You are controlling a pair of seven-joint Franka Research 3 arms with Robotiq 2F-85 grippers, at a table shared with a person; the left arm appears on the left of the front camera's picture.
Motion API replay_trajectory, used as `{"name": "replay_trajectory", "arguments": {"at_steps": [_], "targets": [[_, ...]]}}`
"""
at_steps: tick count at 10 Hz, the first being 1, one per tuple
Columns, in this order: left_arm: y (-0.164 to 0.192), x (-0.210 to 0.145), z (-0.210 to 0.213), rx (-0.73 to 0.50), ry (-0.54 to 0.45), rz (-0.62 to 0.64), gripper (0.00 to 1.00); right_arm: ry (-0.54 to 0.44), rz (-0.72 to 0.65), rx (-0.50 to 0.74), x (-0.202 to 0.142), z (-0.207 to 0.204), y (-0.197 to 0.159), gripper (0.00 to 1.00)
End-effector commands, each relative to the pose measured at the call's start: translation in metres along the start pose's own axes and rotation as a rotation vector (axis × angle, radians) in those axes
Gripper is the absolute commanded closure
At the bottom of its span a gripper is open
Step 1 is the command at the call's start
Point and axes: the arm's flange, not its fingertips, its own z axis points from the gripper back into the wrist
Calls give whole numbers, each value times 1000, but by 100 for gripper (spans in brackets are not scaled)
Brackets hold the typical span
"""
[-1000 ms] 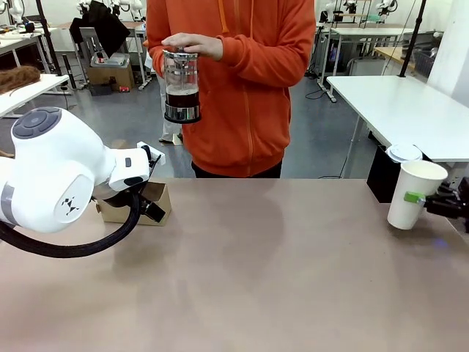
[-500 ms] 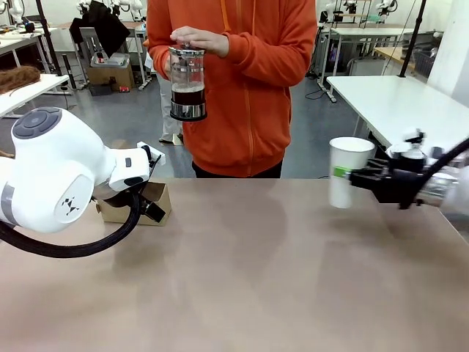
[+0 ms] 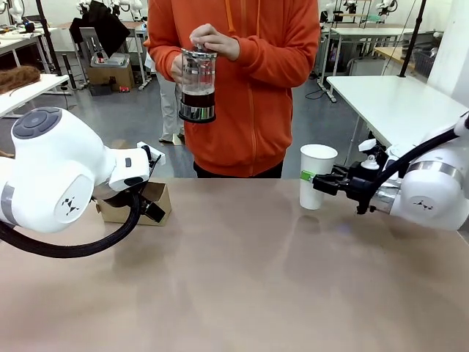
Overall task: Pour a drink into a cup and package it in a carrier.
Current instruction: Pick up the 600 ml Paper Cup and place it in the middle top area of the table, then when a person places the Paper Cup Lid on the 600 ml Paper Cup , lift the 600 ml Paper Cup.
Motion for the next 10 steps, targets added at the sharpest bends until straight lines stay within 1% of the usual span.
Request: {"name": "replay_trajectory", "arguments": {"at_steps": [1, 2, 3, 4, 10], "targets": [[0, 0, 0, -1, -1, 0, 0, -26, 48, -44, -8, -10, -4, 20], [0, 0, 0, -1, -1, 0, 0, -14, 24, -19, -10, -12, -6, 20], [0, 0, 0, -1, -1, 0, 0, 17, 0, 55, -5, -9, -7, 20], [0, 0, 0, -1, -1, 0, 0, 0, 5, -10, -10, -5, -7, 20], [0, 0, 0, -1, -1, 0, 0, 0, 5, -10, -10, -5, -7, 20]]}}
